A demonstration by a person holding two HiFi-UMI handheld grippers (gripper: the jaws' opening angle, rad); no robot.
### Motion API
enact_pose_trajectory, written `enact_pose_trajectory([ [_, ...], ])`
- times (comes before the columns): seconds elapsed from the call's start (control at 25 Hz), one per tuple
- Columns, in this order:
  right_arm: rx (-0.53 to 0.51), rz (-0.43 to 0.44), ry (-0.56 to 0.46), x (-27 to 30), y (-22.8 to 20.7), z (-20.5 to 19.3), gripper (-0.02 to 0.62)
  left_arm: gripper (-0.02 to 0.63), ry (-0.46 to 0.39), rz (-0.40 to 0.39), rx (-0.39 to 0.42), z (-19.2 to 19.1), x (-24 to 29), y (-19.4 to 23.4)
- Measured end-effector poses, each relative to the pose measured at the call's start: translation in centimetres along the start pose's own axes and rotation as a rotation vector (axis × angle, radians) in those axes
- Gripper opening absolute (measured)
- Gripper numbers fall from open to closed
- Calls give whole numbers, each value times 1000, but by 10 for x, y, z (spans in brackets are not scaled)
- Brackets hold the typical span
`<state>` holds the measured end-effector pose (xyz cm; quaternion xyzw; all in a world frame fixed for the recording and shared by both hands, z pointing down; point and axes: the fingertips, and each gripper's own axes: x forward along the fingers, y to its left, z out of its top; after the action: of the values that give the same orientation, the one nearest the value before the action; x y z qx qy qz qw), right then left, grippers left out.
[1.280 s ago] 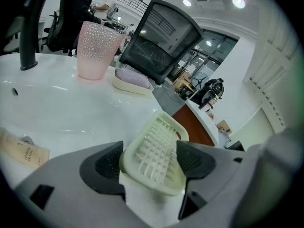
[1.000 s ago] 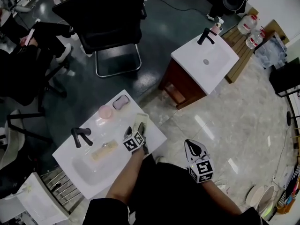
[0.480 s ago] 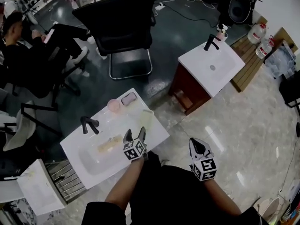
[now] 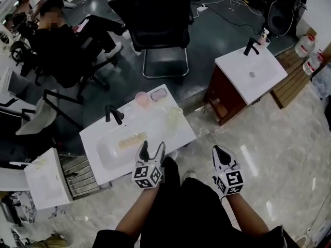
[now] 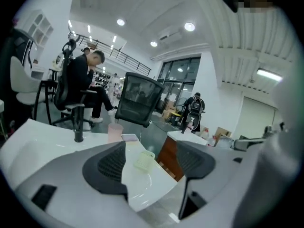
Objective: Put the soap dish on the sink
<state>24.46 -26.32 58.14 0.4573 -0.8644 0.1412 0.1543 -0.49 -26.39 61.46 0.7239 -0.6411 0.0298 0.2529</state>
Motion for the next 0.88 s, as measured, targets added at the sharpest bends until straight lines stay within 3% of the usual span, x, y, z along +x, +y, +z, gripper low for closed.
enact_pose_trajectory([
  [0.12, -18, 21, -11, 0, 0, 3, -2, 324, -31, -7, 49, 6, -45, -9],
  [0.32, 67, 8, -35, -9, 13, 4, -3, 182, -43, 2, 38, 9, -93, -2],
  [0.44, 67, -21, -62, -26, 20, 19, -2, 61, -77, 3, 50, 22, -106, -5],
  [0.68, -27, -48, -96, -35, 60, 33, -2, 38, -91, -61, 179, 59, -129, 3],
  [0.88, -22, -93, -112, -44, 96, 42, -3, 26, -175, -88, 217, 97, -166, 34],
])
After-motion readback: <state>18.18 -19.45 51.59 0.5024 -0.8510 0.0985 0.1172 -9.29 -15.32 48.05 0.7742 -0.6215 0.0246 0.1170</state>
